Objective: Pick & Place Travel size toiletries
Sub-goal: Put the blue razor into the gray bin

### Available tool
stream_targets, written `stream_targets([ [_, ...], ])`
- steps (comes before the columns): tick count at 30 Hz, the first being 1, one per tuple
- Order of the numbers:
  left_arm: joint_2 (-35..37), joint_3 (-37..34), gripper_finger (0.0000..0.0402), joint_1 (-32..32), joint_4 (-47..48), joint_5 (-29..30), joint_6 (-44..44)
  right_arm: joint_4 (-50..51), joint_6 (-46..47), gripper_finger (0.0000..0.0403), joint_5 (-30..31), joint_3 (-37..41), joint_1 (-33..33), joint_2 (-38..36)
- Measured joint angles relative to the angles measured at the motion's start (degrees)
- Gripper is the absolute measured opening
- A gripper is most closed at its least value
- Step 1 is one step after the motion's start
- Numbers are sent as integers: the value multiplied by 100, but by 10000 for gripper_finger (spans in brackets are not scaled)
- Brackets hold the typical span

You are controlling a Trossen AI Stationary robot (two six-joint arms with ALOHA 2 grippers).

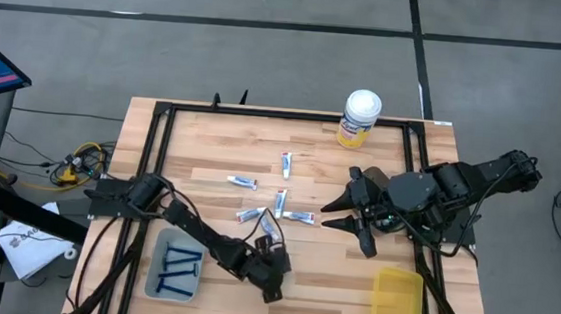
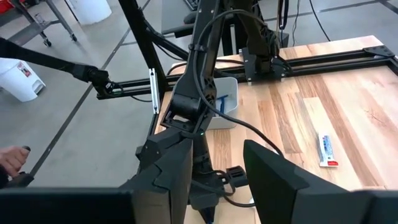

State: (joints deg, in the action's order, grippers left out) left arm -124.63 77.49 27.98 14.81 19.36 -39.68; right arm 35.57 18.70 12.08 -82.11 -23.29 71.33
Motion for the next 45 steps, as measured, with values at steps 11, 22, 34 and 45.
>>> stream_targets([
  [11, 1720, -43, 15, -139, 1314, -26, -39, -135, -22, 137, -2, -2, 0, -20],
  [22, 3891, -816, 15, 551, 3298, -10, -1246, -153, -118, 136, -1, -2, 0, -20],
  [34, 4613, -2253, 15, 1754, 3622, -430, -2622, -168, -119, 133, -6, -2, 92, -20],
  [45, 4611, -2768, 18, 1732, 3655, -754, -2786, -175, 83, 133, -2, -2, 251, -20],
])
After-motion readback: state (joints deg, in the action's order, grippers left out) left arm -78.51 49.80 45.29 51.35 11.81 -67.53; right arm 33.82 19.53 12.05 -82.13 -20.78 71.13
